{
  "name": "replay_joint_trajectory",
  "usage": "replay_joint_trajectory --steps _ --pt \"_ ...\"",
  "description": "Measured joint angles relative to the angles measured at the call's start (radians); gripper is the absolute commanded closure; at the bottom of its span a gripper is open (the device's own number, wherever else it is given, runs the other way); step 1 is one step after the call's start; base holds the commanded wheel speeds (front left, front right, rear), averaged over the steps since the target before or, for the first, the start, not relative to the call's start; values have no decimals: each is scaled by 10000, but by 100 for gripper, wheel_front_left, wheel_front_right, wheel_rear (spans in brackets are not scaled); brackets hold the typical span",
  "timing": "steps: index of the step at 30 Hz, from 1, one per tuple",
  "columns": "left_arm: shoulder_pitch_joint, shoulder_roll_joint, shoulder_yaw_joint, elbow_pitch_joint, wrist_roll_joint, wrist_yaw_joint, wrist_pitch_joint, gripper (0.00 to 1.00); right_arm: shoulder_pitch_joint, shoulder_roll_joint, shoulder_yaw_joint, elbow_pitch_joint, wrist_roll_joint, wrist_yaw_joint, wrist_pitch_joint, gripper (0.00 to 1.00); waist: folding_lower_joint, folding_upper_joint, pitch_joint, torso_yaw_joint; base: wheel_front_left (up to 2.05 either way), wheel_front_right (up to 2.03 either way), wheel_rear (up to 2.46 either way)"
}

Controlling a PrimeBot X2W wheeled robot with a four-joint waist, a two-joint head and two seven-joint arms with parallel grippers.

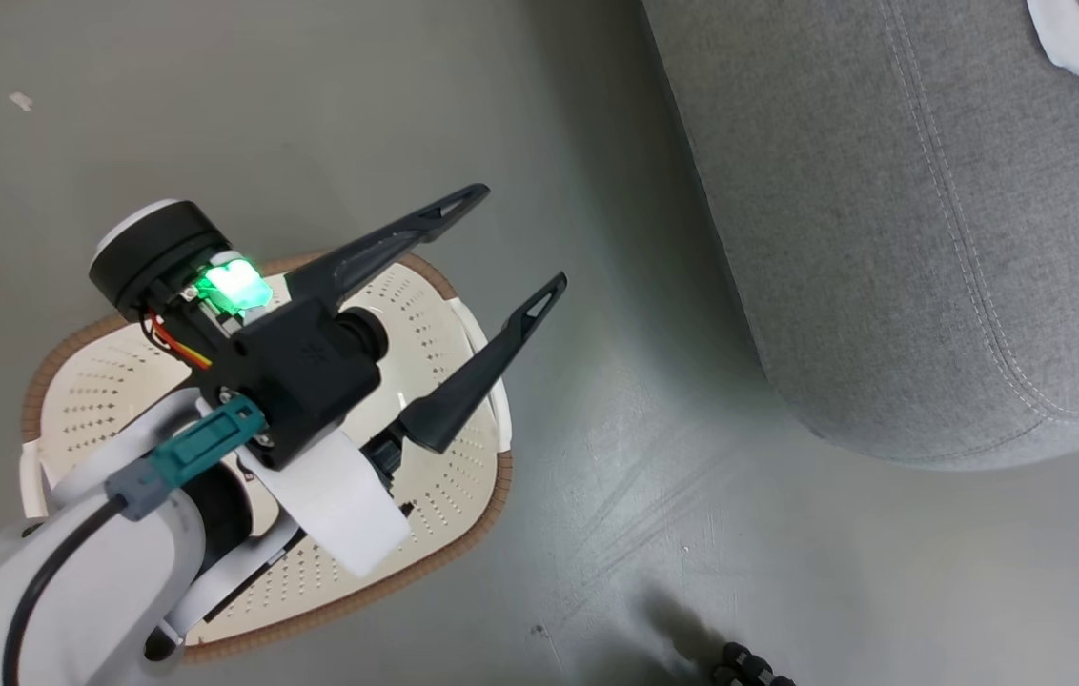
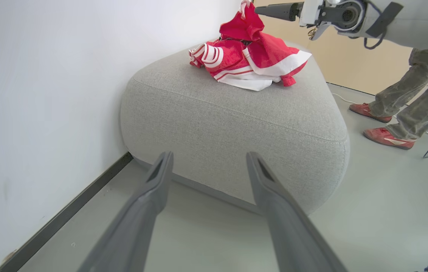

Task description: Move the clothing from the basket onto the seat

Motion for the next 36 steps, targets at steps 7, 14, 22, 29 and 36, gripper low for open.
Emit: replay_joint_trajectory --steps 7,14,22,29,36 --pt "12 -119 293 12 -19 267 -330 0 482 550 1273 -1421 -226 0 -328 0 0 0 -394 272 0 0 0" --pt "453 -313 773 102 -27 744 -865 0 1037 830 2619 -2481 -393 0 -495 0 0 0 -859 645 0 0 0" --pt "1128 -376 1298 238 -134 1233 -1461 0 1696 918 3352 -2972 -510 0 -510 0 0 0 -1457 1168 0 0 0" --pt "1893 -403 1618 453 -234 1576 -2000 0 2156 924 3776 -3404 -525 0 -752 0 0 0 -2006 1659 0 0 0" --pt "2782 -518 2017 796 -562 1946 -2681 0 2769 938 3944 -3770 -608 0 -1195 0 0 0 -2669 2209 0 0 0"
